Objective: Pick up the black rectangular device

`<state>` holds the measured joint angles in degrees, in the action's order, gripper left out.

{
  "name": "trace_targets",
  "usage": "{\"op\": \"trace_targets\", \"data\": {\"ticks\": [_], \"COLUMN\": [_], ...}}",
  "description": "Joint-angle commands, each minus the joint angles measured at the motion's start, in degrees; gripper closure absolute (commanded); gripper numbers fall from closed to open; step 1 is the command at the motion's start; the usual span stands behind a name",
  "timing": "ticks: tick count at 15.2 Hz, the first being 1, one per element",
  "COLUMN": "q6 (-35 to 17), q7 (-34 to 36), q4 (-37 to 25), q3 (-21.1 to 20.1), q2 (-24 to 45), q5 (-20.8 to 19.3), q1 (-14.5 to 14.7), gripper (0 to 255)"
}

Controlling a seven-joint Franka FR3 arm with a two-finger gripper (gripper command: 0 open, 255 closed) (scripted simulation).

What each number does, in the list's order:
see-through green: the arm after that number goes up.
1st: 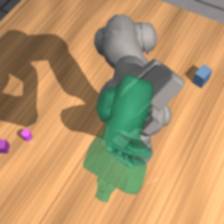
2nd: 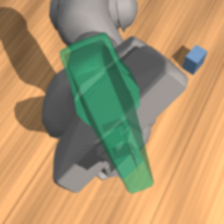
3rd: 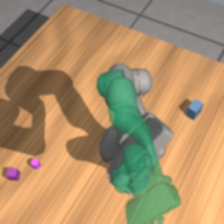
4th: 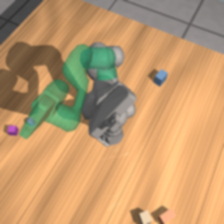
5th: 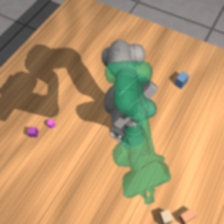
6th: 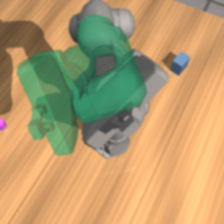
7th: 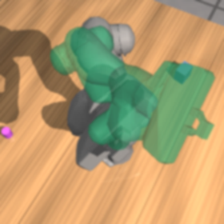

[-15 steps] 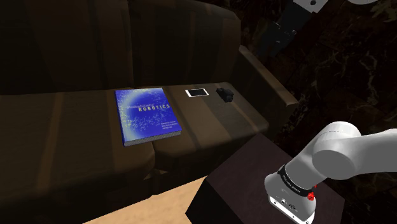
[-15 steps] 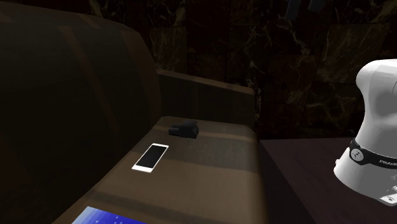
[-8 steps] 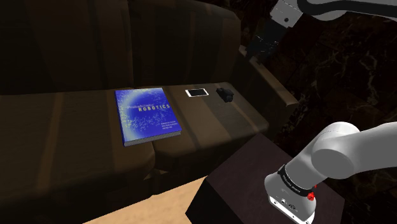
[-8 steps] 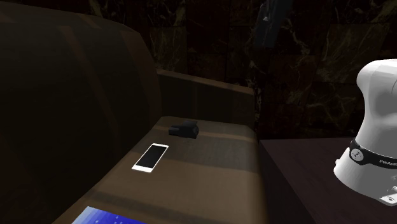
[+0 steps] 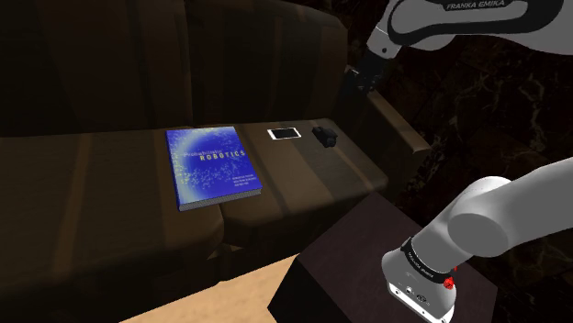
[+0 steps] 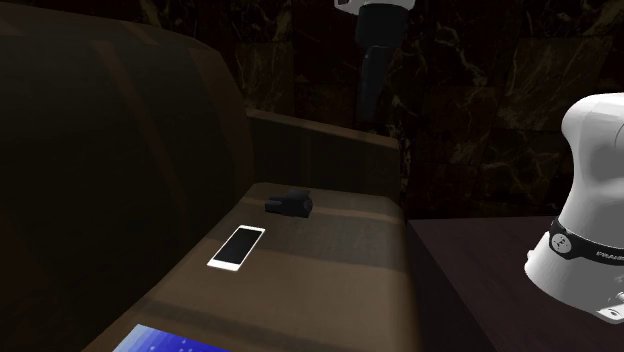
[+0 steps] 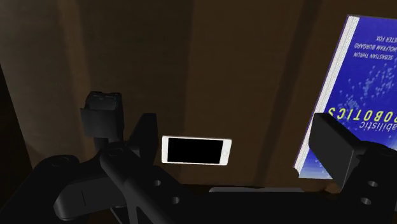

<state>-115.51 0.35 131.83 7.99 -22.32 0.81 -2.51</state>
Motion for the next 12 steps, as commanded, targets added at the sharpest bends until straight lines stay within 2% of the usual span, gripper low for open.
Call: {"op": "trace_targets", "data": {"ticks": [1,12], "q6": [-1.92,-10.55], "q7": [-1.38,-8.09], "q4": [-1.43,-11.15], "q3": [1.26,5.90], "q2": [3.91,25.83], "q5": [-0.05,2.98], "q1": [-0.50,-3.08], "gripper": [0,0]}}
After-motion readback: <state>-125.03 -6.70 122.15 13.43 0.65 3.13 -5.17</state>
